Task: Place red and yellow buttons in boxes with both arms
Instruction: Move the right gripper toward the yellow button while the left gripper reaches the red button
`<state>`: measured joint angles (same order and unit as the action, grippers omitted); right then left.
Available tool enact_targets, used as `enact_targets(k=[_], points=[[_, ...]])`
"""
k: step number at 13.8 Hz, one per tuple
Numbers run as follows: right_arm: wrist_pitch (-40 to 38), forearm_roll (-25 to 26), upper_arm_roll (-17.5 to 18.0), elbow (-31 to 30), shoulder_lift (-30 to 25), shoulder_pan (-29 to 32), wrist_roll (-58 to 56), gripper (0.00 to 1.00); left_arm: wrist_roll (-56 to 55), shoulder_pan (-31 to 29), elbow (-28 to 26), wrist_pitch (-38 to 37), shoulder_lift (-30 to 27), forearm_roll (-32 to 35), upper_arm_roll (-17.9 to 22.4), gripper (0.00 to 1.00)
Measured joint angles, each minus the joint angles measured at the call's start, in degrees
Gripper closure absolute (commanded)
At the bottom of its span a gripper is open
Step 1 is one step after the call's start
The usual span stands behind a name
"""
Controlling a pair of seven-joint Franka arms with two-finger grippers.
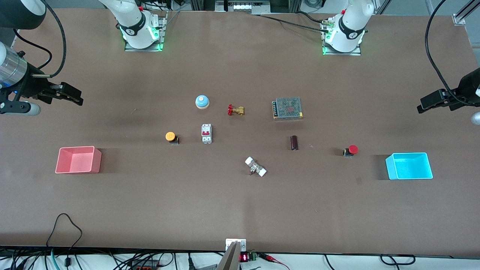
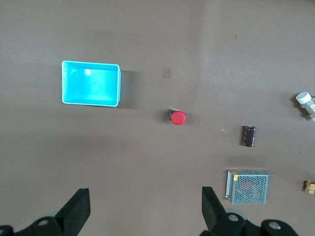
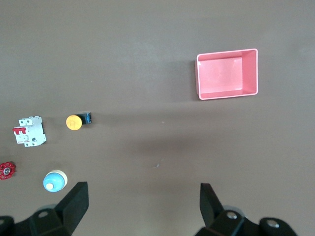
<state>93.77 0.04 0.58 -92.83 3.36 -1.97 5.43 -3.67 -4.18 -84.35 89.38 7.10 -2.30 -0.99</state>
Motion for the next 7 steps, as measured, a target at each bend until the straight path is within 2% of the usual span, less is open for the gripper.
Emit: enact_targets(k=[7], points=[[0.00,-0.03,0.00,-0.01,0.17,0.00,0.00,0.00,-0.21,0.22,-0.09,-0.15,0.33,0.00,-0.07,0.00]])
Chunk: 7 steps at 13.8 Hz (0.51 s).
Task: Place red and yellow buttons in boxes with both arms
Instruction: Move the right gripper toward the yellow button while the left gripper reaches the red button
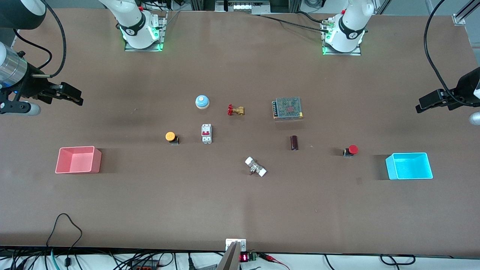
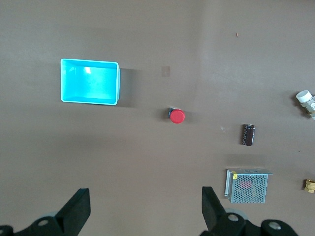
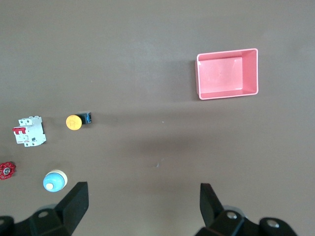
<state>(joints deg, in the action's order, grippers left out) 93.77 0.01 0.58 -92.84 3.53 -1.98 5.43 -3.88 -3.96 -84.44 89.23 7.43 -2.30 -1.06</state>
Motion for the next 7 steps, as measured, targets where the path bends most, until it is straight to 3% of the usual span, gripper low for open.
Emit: enact_targets(k=[7], points=[[1.33,-3.13,0.09,-0.20,5.13,-1.40,0.00,0.00,-0.06,0.33,-0.61,0.06,8.10,0.00,-0.11,0.00]])
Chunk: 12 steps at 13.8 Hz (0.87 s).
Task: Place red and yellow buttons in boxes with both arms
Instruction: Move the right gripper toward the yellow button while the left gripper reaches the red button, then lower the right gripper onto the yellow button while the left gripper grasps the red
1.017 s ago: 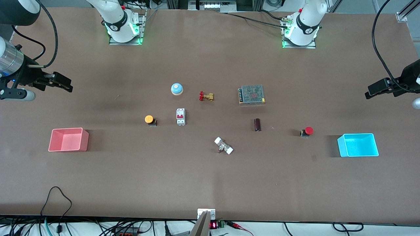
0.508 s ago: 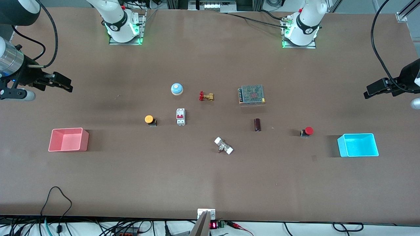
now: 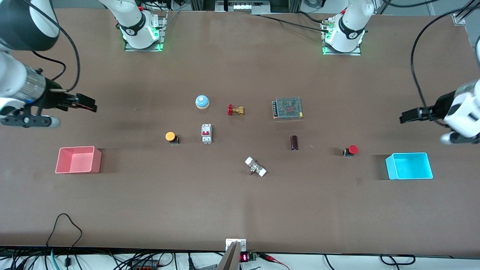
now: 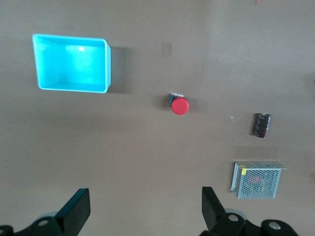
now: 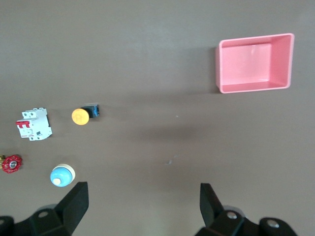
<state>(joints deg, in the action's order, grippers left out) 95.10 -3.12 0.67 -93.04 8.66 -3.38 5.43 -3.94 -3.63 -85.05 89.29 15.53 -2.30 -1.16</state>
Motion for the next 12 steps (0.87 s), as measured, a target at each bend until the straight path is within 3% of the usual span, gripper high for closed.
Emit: enact_targets(k=[6,12], points=[[11.17,-0.28,0.09,-1.20,7.35,-6.38,5.41,0.00,0.00,2.36,-0.22,6.45,10.23,-0.04,-0.34,0.00],[22.41,-0.28,0.09,-8.71,8.67,-9.29,8.80,0.00,-0.38,6.87,-0.63,13.88,20.61,-0.72,-0.45,0.00]])
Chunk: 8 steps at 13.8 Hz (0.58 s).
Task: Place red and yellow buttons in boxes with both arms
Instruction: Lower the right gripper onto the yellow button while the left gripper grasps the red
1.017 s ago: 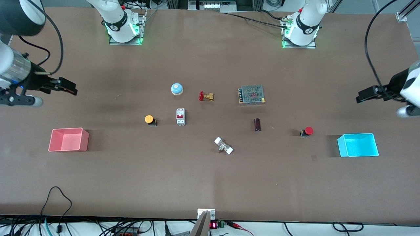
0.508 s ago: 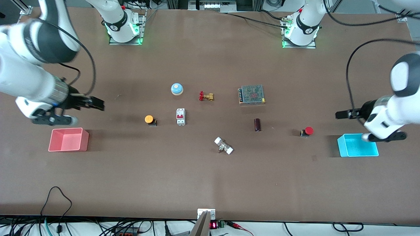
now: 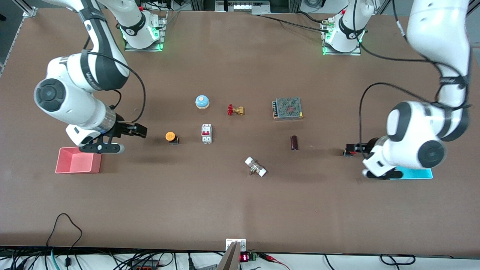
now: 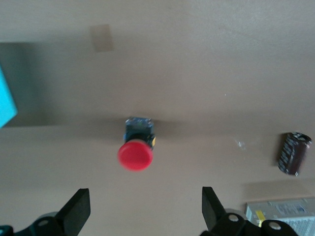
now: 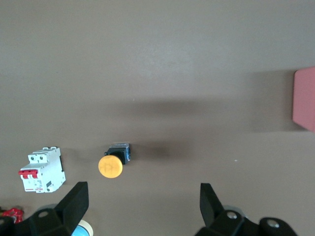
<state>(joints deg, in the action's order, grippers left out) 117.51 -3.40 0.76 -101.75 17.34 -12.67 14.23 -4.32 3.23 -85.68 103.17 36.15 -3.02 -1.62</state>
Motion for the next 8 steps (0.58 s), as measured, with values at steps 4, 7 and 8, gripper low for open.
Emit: enact_targets(k=[4,7,8], points=[[4.91,0.01,0.01,-1.40,1.95,-4.25,4.66,0.00,0.36,-0.26,-3.32,6.40,1.85,-0.11,0.13,0.00],[7.70,1.84,0.00,-1.48,4.47,-6.67,6.56,0.00,0.80,-0.44,-5.12,8.19,1.85,-0.11,0.23,0.00],[7.98,3.39,0.00,-1.48,5.03,-6.95,6.80,0.00,0.85,-0.43,-5.43,8.27,1.86,-0.11,0.22,0.00]])
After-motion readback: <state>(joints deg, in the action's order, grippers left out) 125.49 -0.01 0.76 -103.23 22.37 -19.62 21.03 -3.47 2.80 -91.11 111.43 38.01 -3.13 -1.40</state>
